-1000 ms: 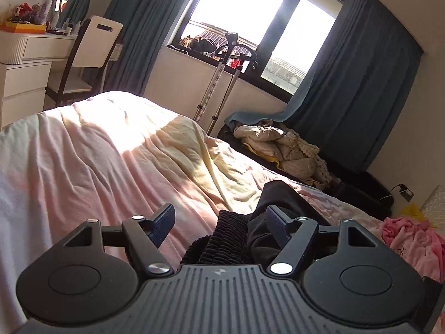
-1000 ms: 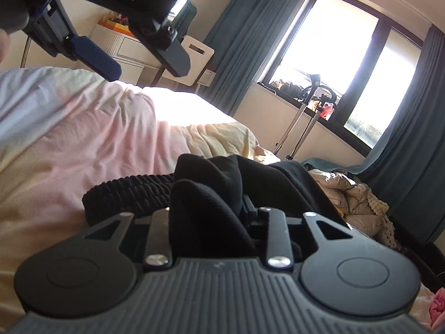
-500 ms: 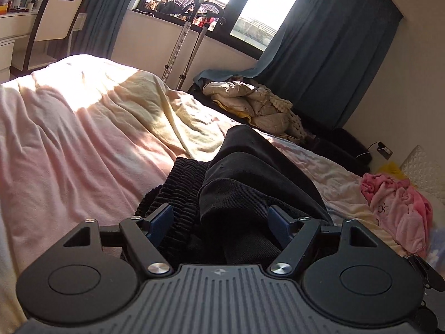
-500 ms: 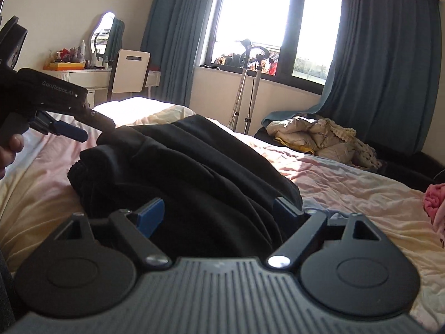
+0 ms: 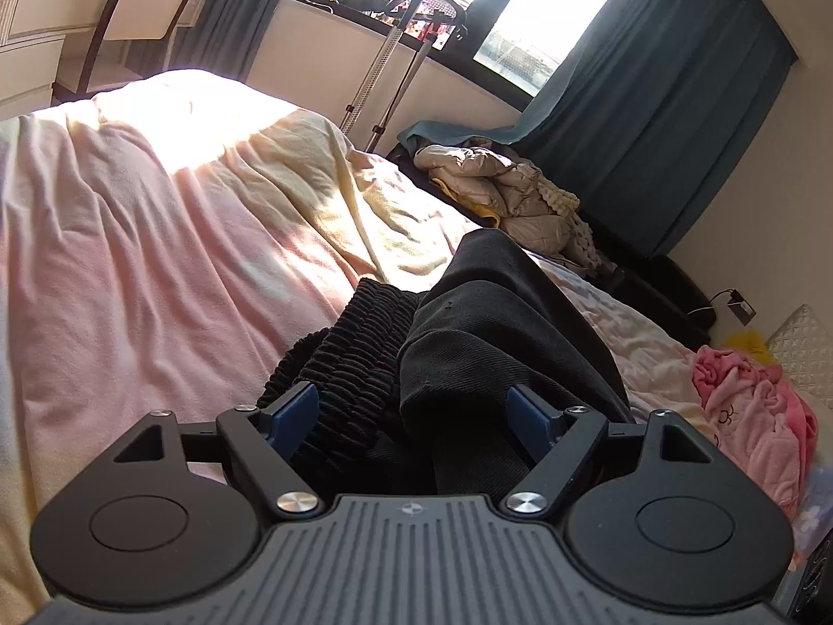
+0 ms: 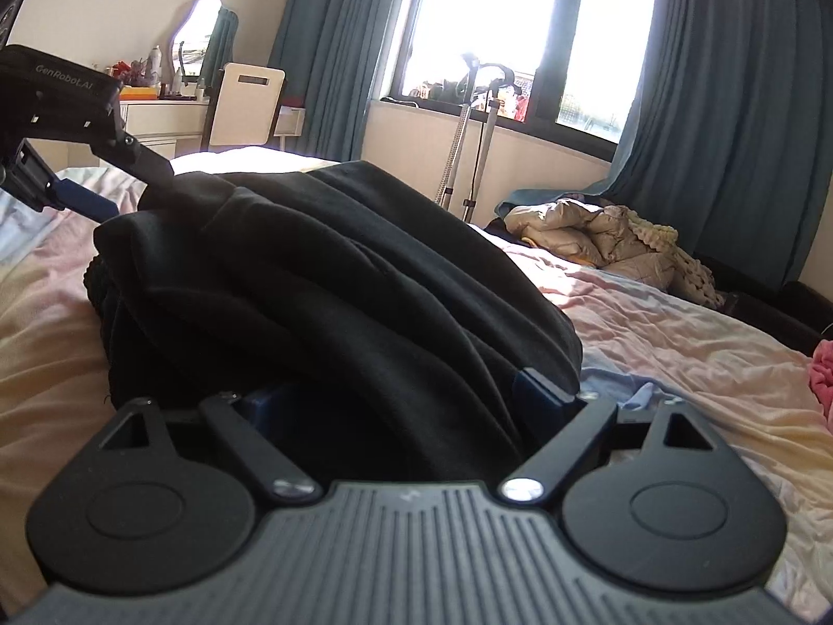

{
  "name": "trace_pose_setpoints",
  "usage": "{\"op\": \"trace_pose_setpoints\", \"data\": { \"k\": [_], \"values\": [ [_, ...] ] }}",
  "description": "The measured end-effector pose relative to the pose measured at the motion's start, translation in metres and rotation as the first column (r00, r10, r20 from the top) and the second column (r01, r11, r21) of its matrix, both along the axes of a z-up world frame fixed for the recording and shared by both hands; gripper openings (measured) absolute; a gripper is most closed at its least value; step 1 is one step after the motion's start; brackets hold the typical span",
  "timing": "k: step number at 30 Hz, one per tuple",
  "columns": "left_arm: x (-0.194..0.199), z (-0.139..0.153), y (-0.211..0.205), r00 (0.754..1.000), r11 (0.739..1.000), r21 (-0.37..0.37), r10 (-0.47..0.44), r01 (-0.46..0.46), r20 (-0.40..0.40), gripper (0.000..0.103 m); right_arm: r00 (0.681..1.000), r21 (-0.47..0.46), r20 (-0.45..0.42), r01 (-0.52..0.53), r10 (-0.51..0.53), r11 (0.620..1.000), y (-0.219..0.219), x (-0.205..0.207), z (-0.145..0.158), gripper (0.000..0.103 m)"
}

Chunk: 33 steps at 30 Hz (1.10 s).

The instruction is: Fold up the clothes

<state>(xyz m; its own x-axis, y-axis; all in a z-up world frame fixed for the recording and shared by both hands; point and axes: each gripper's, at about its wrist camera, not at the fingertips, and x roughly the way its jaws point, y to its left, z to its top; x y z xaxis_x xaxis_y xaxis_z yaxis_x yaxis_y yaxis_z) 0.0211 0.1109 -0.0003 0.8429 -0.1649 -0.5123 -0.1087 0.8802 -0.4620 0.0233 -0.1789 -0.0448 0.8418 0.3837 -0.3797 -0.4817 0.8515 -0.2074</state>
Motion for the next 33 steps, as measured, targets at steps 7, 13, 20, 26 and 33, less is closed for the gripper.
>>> {"op": "trace_pose_setpoints", "data": {
  "k": [7,13,20,26,33],
  "values": [
    [0.005,-0.006,0.002,0.999,0.998,-0.057,-0.007,0.005,-0.039,0.084,0.999,0.024,-0.033,-0.021,0.022,0.999,0.003,0.002,-0.001,0.088],
    [0.005,-0.008,0.007,0.999,0.992,-0.128,-0.011,0.007,-0.030,0.085,0.998,0.068,-0.039,0.043,-0.041,0.997,-0.008,0.003,0.008,0.038],
    [0.012,-0.010,0.010,1.000,0.983,-0.184,-0.013,0.010,-0.014,0.085,0.997,0.055,-0.046,0.061,-0.058,0.997,-0.009,0.004,0.008,0.031],
    [0.025,-0.014,0.008,0.999,0.978,-0.204,-0.036,0.032,-0.012,0.085,0.997,0.046,-0.041,0.062,-0.061,0.997,-0.009,0.004,0.005,0.034],
    [0.045,-0.029,-0.005,0.996,0.938,-0.333,-0.093,0.091,0.009,0.085,0.998,-0.009,-0.021,0.058,-0.058,0.998,-0.003,0.003,-0.002,0.040]
  ]
}}
